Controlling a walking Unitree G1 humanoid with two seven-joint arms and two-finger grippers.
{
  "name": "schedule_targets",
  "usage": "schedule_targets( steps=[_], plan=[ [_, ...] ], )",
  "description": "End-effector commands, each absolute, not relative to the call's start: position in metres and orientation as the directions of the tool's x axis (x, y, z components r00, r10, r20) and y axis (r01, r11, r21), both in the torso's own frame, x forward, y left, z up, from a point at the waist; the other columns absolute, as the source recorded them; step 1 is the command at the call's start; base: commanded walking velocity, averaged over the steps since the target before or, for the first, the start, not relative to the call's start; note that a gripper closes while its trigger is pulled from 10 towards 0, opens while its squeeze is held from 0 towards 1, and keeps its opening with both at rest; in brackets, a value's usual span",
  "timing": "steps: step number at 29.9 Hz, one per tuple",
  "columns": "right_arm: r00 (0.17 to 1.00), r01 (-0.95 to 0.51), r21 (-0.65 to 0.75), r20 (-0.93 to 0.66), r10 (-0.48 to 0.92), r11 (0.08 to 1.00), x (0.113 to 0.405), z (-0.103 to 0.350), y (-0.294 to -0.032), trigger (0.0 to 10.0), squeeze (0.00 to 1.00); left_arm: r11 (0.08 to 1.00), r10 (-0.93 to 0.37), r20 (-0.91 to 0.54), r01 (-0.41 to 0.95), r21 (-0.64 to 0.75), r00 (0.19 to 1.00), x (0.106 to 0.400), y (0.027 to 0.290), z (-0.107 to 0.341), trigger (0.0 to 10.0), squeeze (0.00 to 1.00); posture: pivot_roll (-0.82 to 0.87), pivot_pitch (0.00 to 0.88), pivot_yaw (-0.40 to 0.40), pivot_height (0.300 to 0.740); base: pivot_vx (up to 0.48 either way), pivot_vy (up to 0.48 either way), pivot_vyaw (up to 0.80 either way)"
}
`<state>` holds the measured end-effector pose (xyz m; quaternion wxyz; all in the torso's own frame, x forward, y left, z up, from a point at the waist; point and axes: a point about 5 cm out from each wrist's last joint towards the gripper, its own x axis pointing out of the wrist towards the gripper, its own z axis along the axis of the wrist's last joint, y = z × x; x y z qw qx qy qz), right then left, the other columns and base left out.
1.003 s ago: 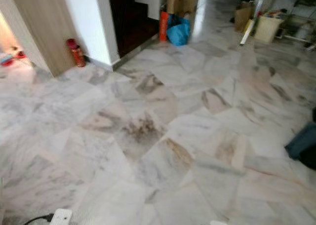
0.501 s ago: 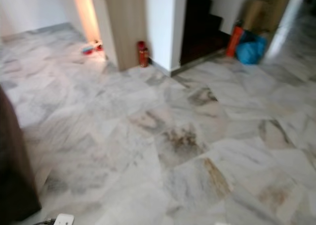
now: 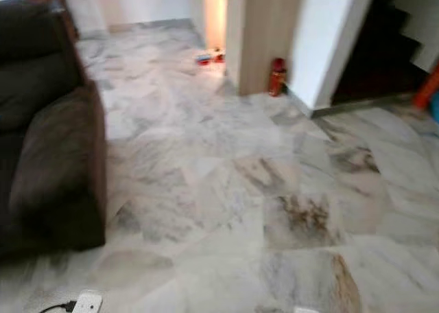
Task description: Move the pillow to the sofa from floor
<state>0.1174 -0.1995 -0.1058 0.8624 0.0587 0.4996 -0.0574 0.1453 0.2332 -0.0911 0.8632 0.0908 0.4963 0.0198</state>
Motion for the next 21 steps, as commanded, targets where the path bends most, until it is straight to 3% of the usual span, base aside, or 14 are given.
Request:
schedule_targets(
  steps=[1, 21],
  plan=[
    [0.486, 0.166, 0.029, -0.872, -0.056, 0.986, 0.1119, -0.1063, -0.2059, 10.0, 0.00, 0.984, 0.119, -0.851, 0.056, 0.172, 0.511, 0.1468, 0.2298, -0.0913, 10.0, 0.00, 0.06, 0.000, -0.042, 0.740, 0.000, 0.000, 0.80],
    [0.487, 0.161, 0.026, -0.872, -0.057, 0.987, 0.1122, -0.1060, -0.2069, 10.0, 0.00, 0.985, 0.118, -0.851, 0.047, 0.165, 0.511, 0.1469, 0.2290, -0.0915, 10.0, 0.00, 0.07, 0.000, -0.050, 0.740, 0.000, 0.000, 0.80]
  ],
)
